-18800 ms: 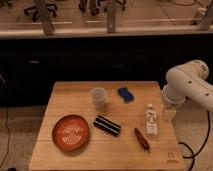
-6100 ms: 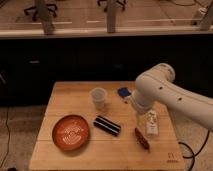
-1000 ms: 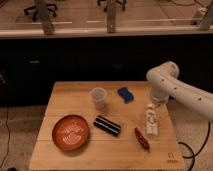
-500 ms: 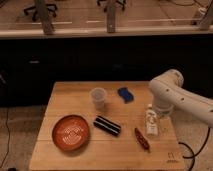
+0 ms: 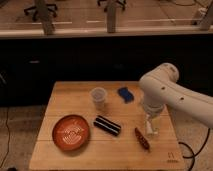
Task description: Move the arm in a circular motion
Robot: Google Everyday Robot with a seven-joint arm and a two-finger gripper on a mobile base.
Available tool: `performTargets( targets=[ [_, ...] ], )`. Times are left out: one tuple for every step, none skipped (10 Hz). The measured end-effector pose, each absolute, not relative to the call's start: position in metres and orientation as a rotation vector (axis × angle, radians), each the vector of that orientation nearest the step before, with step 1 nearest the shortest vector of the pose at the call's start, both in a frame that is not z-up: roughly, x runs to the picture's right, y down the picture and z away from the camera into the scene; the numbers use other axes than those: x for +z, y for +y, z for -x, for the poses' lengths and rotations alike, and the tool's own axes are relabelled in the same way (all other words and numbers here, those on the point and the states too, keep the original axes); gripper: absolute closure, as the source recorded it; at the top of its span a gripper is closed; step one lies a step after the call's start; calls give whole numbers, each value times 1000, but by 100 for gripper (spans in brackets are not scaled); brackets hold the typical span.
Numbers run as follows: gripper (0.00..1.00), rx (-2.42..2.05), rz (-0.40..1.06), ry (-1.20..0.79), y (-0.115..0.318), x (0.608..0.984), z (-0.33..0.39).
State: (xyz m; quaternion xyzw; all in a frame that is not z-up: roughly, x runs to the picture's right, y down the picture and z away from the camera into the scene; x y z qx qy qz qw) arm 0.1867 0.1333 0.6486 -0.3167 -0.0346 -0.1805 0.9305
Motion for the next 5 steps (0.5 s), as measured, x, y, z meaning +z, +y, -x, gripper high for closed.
performTargets(
  targets=[
    [20, -395, 606, -101, 123, 639, -175],
    [20, -415, 569, -120, 112, 633, -165],
    [20, -428, 534, -142, 100, 631, -153],
    [20, -442, 499, -159, 84, 630, -141],
    [20, -446, 474, -167, 70, 628, -136]
  ],
)
